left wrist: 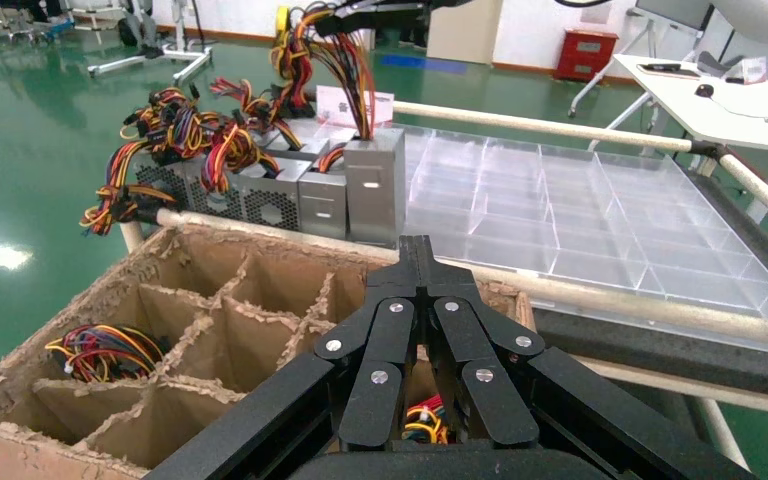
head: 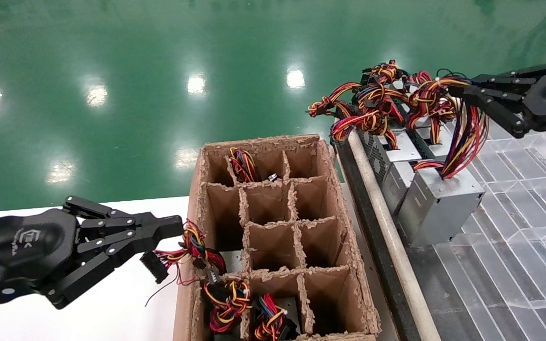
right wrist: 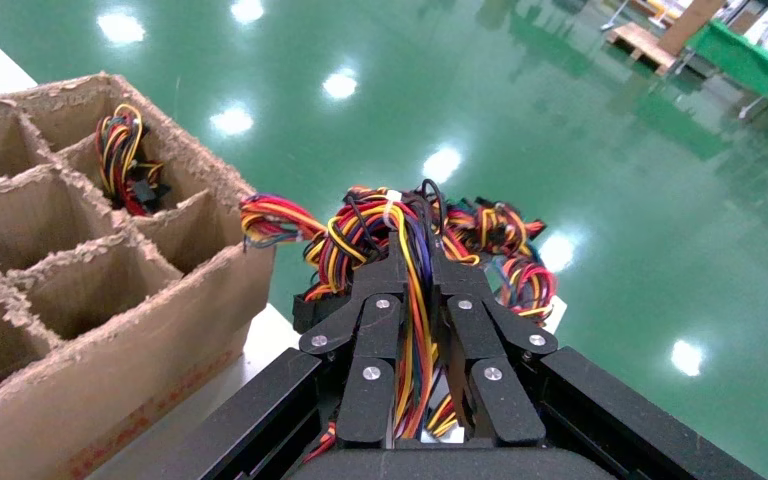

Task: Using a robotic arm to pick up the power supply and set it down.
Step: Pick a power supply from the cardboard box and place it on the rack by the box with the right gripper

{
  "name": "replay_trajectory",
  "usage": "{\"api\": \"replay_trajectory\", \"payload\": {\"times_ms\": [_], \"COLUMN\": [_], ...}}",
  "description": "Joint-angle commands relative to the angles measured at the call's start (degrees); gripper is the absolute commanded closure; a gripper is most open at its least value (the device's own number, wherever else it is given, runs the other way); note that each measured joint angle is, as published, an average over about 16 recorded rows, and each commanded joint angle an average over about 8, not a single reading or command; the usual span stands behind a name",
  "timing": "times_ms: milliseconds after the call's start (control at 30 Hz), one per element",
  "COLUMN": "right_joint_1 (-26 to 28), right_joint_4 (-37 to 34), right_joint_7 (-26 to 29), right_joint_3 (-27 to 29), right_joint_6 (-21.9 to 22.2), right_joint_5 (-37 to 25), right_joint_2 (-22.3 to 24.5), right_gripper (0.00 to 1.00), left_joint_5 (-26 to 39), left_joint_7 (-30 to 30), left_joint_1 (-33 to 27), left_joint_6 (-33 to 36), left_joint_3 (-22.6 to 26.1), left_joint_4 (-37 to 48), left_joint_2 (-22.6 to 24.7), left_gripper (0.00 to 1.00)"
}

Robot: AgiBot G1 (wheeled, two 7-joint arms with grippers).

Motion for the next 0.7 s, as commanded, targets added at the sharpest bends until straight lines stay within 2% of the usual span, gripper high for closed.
{"api": "replay_trajectory", "payload": {"times_ms": [33,633,700], "right_joint_1": [0.2,-0.7,-0.8], "right_joint_4": [-0.1,-2.8,-3.2], "right_joint_7": [-0.1,0.0,-0.1], "right_joint_3": [0.0,-2.7,-2.9], "right_joint_6": [0.1,-0.7,-0.7], "right_joint_5": [0.0,-2.2,-2.4], "right_joint_2": [-0.2,-3.2,-3.4], "right_gripper": [1.0,1.0,0.93], "left_joint_5": [0.0,0.0,0.0], "left_joint_7": [0.0,0.0,0.0], "left_joint_1": [0.0,0.0,0.0], "left_joint_6": [0.0,0.0,0.0], "left_joint_3": [0.0,0.0,0.0], "left_joint_4": [0.0,0.0,0.0], "left_joint_2": [0.0,0.0,0.0], "left_gripper": [1.0,1.0,1.0]}}
